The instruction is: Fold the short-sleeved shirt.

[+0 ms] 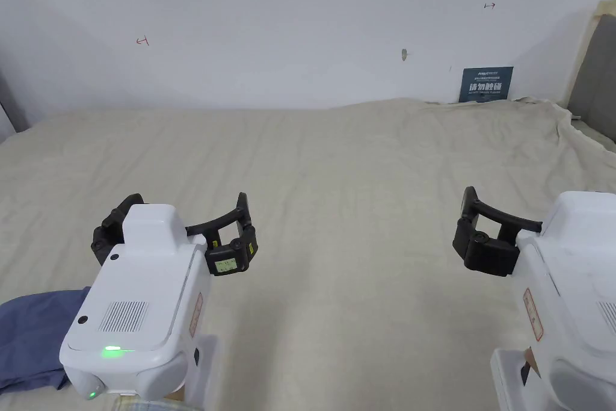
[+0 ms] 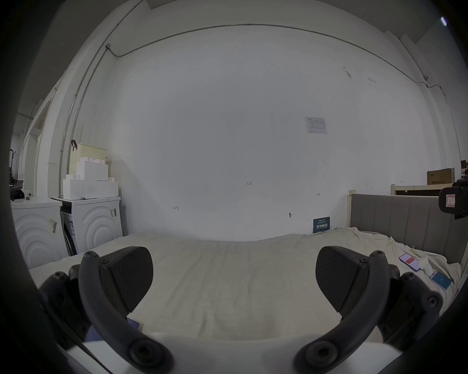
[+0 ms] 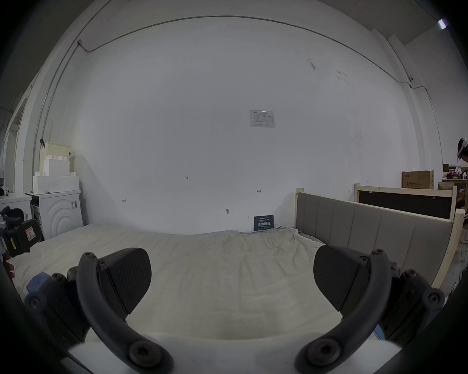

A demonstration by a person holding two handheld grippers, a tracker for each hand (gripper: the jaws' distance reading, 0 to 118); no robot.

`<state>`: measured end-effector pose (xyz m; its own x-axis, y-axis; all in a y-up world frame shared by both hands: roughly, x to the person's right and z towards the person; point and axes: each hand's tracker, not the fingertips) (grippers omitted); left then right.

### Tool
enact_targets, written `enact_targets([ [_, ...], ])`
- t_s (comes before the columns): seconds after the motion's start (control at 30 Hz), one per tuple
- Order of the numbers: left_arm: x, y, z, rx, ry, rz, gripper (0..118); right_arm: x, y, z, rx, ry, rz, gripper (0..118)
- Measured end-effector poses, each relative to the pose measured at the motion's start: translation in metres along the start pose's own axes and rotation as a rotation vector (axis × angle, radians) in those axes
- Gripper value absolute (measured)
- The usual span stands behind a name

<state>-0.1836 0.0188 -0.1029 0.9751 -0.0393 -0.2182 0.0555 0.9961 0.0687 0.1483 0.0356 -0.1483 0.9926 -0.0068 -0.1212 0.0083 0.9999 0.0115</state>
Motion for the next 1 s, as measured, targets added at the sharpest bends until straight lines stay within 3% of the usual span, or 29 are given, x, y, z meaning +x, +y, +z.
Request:
enact_targets([
  [1.0, -0.0005, -0.0018, 0.0015, -0.005, 0.001, -0.003, 118, -0.0035, 0.0026, 0.004, -0.009, 0.005, -0.008, 118],
])
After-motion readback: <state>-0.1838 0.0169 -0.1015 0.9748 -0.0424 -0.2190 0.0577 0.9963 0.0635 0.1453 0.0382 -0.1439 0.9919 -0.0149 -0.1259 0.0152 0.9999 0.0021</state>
